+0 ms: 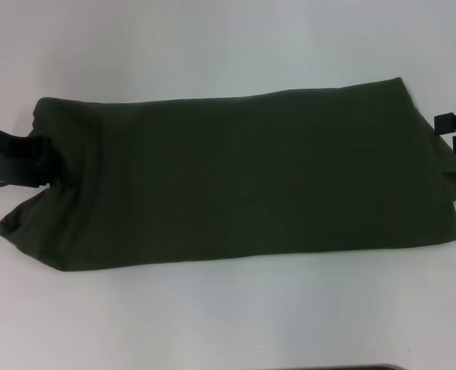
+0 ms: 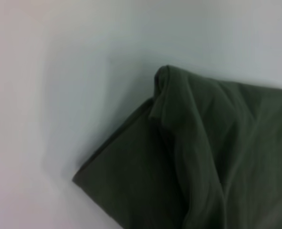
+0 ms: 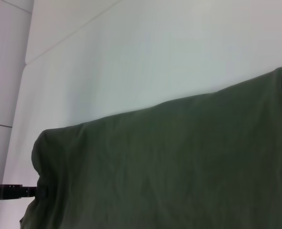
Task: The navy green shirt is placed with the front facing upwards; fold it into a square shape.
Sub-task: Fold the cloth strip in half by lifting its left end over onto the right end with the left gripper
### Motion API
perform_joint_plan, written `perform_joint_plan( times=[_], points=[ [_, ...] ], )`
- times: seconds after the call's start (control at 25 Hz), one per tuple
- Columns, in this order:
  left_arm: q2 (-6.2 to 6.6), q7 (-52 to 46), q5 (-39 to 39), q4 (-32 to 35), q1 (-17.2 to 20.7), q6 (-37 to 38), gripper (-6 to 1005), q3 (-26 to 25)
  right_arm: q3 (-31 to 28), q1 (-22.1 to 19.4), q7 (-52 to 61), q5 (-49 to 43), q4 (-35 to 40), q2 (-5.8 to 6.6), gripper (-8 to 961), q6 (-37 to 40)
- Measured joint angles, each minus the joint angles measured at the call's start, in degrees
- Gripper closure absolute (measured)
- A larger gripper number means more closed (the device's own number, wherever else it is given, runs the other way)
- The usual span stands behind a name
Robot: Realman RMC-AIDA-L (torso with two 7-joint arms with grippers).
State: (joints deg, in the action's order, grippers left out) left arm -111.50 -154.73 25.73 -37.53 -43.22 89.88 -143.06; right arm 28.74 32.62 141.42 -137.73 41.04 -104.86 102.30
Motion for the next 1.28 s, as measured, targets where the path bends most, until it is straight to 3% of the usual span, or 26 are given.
perform_joint_plan(
  times=[0.36,0.88,1.28],
  points=[
    [0.02,0.0,0.4,-0.5,0.2,0.3,926,-0.1,-0.1,-0.2,0.1,0.0,0.0,0.01,128,0.0],
    [0.89,1.2,1.3,-0.5,0.2,1.5,925,-1.8,0.0,0.1,0.0,0.0,-0.1,0.09,128,0.0],
    [2.85,5.2,4.5,0.1,0.5,5.8,926,-4.8,0.0,0.1,0.1,0.0,-0.1,0.1,128,0.0]
  ],
)
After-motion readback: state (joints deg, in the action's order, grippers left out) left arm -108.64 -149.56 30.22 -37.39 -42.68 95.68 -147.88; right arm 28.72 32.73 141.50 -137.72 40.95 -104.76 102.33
